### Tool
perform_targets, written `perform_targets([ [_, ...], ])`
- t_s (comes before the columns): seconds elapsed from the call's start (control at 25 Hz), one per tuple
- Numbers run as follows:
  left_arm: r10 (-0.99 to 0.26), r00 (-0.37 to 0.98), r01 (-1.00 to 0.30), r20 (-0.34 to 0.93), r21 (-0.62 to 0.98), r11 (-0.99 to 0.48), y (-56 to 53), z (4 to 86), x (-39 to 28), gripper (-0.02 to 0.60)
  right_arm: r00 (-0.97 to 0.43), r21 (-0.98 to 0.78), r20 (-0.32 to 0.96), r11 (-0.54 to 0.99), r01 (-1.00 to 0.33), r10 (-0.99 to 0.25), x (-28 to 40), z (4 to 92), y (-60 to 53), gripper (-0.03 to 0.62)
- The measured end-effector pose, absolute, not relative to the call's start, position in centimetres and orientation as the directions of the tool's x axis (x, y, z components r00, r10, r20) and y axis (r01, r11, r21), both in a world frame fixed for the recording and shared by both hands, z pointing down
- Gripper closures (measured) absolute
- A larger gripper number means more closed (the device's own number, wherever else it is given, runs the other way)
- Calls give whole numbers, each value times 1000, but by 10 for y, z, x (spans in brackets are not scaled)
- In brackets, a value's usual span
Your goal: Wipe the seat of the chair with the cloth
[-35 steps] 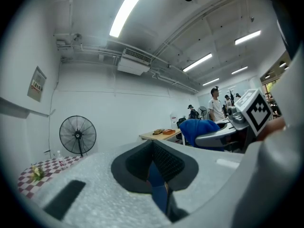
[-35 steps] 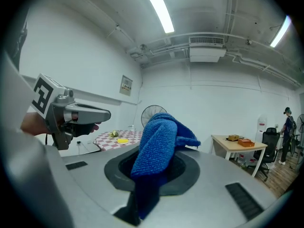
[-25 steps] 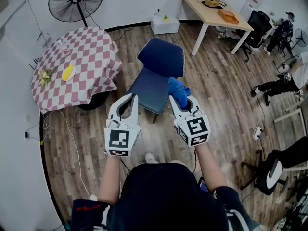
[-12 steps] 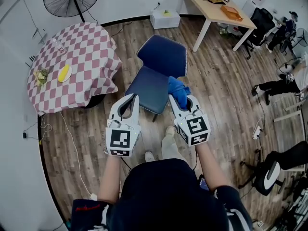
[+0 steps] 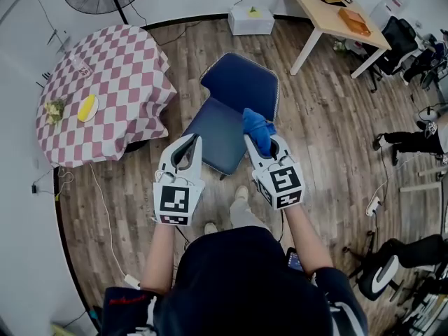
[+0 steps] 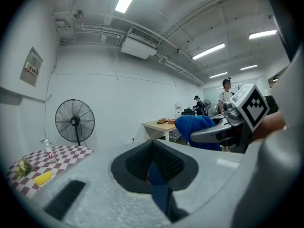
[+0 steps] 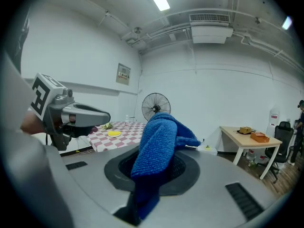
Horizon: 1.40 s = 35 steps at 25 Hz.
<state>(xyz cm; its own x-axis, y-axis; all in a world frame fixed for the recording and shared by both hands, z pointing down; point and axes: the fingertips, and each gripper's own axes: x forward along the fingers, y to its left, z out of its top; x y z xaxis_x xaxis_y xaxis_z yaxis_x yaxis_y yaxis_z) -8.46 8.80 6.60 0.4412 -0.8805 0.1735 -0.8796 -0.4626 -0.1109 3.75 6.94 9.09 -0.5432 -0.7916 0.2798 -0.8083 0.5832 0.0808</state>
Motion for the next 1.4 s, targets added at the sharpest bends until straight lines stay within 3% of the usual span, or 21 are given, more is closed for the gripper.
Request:
perform_targets([
  [0.8,-911,278,-949,304,-62,-311,-34,133,-46,566,-662,-7,390,717,-697,-640,79,157,-73,543],
  [1.4,-812,360,-920,460,34,-389,-60,242,-61,566,-602,-78,552,683,-726,-577,65,259,-87,543],
])
